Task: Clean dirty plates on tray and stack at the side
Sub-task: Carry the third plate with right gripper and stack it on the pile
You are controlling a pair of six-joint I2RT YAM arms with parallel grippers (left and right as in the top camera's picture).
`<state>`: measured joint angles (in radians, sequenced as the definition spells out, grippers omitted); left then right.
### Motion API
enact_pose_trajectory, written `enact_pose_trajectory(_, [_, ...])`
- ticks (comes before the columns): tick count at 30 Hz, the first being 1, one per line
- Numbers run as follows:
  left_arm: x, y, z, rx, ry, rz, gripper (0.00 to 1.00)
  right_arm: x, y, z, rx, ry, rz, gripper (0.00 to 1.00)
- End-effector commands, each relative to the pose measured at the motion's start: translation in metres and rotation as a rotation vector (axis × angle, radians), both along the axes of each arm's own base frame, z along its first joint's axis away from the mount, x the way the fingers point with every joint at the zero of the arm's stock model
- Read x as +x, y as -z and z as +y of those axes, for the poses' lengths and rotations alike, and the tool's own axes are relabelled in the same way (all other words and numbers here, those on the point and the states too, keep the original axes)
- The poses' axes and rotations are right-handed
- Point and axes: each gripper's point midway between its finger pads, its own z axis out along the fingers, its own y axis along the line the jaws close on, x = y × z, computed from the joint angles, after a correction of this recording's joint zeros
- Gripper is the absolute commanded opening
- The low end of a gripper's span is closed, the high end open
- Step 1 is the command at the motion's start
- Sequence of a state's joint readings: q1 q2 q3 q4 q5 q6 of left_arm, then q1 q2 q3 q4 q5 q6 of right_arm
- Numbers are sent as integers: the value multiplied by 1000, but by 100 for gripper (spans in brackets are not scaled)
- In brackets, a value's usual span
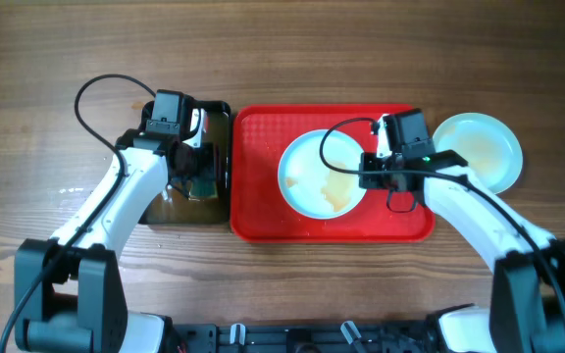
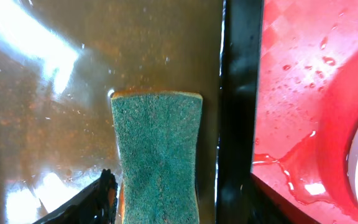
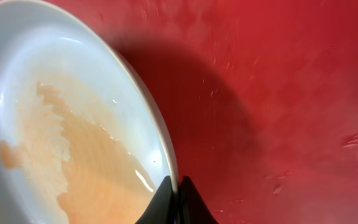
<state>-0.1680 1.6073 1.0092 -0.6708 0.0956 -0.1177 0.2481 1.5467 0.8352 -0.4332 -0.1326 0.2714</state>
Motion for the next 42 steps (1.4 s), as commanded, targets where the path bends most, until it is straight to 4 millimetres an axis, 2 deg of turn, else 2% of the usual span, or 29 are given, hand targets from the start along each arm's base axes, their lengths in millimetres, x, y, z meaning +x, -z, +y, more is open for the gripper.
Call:
enact_pose_trajectory(1, [6,-11,-1,-17,-25,-27,86,14,-36,-19,-124,-20,-141,4])
enact_pose_trajectory(3, [5,-11,-1,-17,-24,-24,89,18,-52,-31,-204,-30,-207,4])
enact_pose_trajectory(6, [5,-11,-1,-17,-25,-25,98,23,-86,-58,-398,22,-330,4])
enact_pose_trajectory(8, [6,-11,-1,-18,-25,-29,100,26,-109,-61,-518,7,-418,4])
enact_pose_trajectory(11, [8,-12,-1,-19,-25,-37,100,31,-135,-55,-680,-62,-518,4])
enact_pose_trajectory(15, [8,-12,-1,-19,-25,-36,100,30,-150,-41,-819,-150,-578,4])
enact_pose_trajectory(18, [9,-12,-1,-19,-24,-39,100,32,-169,-30,-930,-188,-644,4])
enact_pose_trajectory(22, [9,-12,-1,-19,-24,-39,100,34,-185,-24,-1008,-217,-693,4])
enact_pose_trajectory(30, [9,-12,-1,-19,-24,-40,100,41,-205,-25,-1118,-254,-733,4])
enact_pose_trajectory(34, [9,-12,-1,-19,-24,-39,100,41,-207,-25,-1108,-238,-741,4])
enact_pose_trajectory(36, [9,-12,-1,-19,-24,-40,100,41,-205,-26,-1049,-170,-752,4])
enact_pose_trajectory(38, [9,-12,-1,-19,-24,-39,100,40,-198,-34,-929,-32,-749,4])
enact_pose_trajectory(42, [9,-12,-1,-19,-24,-39,100,33,-150,-44,-540,205,-614,4])
